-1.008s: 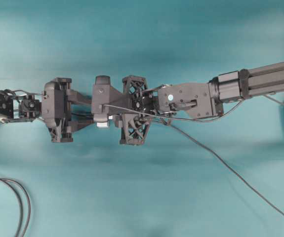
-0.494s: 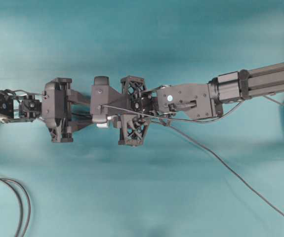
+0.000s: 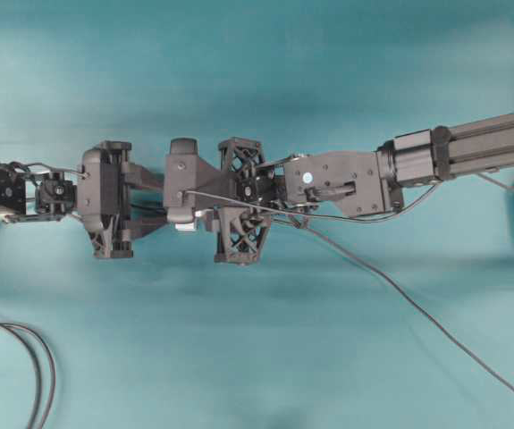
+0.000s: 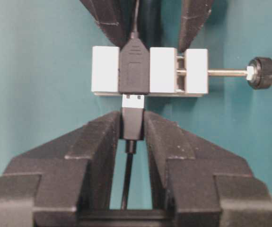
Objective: Insert the USB cable into the female connector supported by the left arm.
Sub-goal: 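Push the USB-A plug leftward into the black female connector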
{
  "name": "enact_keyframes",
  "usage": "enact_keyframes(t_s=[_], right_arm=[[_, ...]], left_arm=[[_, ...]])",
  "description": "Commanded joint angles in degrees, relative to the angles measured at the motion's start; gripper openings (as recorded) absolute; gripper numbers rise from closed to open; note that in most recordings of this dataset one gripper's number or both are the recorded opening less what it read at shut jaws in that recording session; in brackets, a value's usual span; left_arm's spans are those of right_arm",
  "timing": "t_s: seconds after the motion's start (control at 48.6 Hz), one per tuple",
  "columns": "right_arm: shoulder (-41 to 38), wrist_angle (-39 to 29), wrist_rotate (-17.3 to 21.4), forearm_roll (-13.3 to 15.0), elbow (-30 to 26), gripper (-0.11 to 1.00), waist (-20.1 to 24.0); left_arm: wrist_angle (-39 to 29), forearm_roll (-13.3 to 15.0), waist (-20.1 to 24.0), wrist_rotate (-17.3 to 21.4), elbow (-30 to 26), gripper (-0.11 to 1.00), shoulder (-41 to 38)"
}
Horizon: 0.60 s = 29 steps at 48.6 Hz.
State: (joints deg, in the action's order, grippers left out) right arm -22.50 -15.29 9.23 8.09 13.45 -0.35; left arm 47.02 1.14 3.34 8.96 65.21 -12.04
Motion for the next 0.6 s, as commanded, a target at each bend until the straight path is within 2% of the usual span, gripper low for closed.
enact_keyframes(t_s=[0.0,0.576], right_arm=[[1.05,1.49,0.00,0.09,-1.93,0.21,0.18],[0.79,3.34,-0.26,0.09,-2.20,0.21,-0.26]], left_arm=[[0.35,0.18,0.18,0.79,-2.02,0.59,0.70],[0.35,0.09,0.26,0.79,-3.52,0.58,0.70]])
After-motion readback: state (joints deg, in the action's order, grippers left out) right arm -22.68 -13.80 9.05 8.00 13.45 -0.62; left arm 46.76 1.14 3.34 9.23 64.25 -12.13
